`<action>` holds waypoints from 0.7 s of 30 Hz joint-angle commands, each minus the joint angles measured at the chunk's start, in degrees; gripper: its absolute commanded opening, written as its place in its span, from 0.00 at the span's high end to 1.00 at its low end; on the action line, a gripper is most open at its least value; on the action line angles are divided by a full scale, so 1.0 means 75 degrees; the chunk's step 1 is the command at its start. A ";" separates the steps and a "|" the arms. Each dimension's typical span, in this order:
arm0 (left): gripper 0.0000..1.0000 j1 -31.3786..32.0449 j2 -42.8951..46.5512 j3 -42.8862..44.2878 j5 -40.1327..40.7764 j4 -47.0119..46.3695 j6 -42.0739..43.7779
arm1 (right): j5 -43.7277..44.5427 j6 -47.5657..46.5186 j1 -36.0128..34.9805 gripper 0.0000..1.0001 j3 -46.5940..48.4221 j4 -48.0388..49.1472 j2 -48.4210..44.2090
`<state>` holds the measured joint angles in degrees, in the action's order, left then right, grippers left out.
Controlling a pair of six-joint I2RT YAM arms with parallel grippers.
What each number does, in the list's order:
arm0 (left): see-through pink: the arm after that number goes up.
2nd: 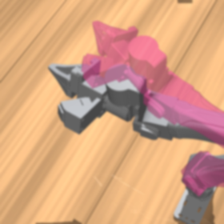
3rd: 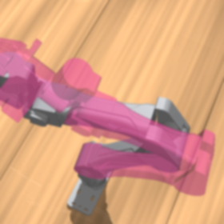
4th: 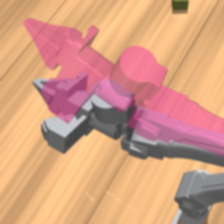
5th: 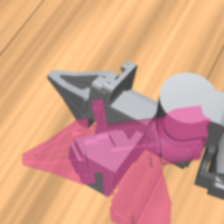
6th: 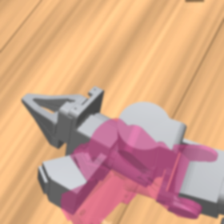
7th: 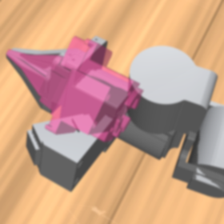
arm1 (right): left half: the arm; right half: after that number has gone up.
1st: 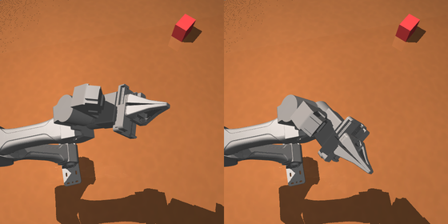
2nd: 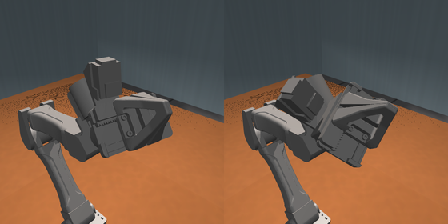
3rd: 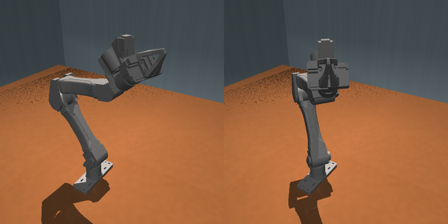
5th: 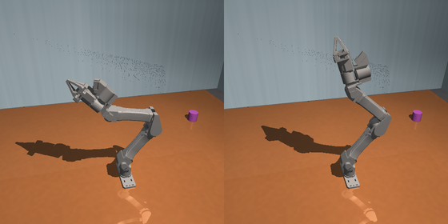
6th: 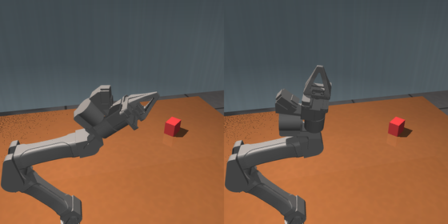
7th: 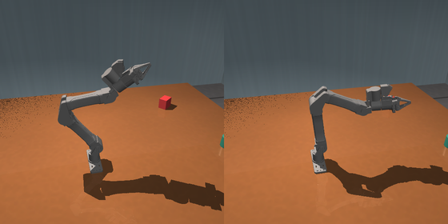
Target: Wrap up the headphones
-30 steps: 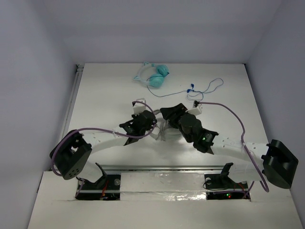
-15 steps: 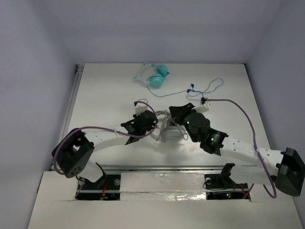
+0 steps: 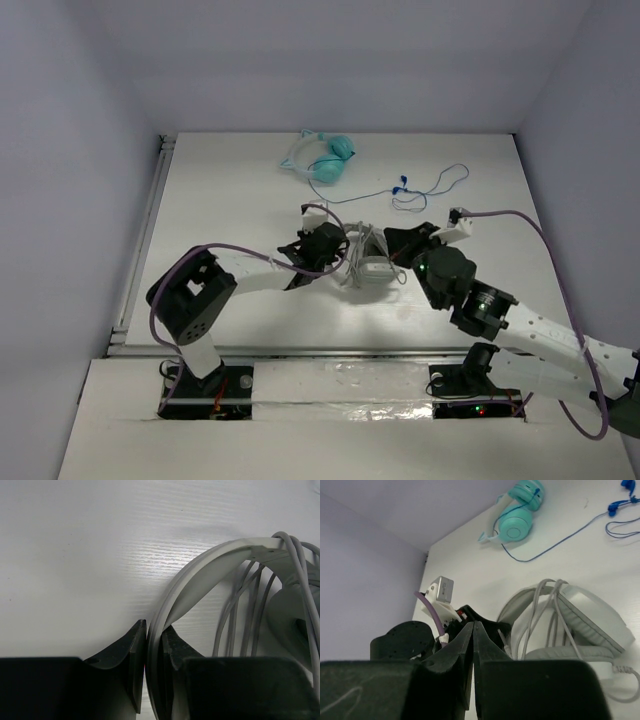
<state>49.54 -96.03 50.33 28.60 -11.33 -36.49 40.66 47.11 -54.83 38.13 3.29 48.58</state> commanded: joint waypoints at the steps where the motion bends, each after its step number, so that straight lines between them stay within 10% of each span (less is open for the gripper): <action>1: 1.00 -0.0030 -0.0226 0.0380 0.0089 -0.0611 -0.0103 | 0.0191 -0.0258 0.0010 0.92 -0.0173 -0.0484 -0.0277; 12: 0.49 -0.0031 0.0708 -0.0170 -0.0707 0.0665 -0.0326 | -0.0406 -0.0703 0.0010 0.41 0.0927 -0.2032 0.0004; 21: 0.34 -0.0101 0.1295 0.0190 -0.0380 0.1498 -0.0139 | -0.0465 -0.0973 0.0010 0.30 0.1057 -0.1985 -0.0172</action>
<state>49.21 -89.08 49.23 24.01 -3.33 -38.39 37.28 41.63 -54.83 43.42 -11.11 48.27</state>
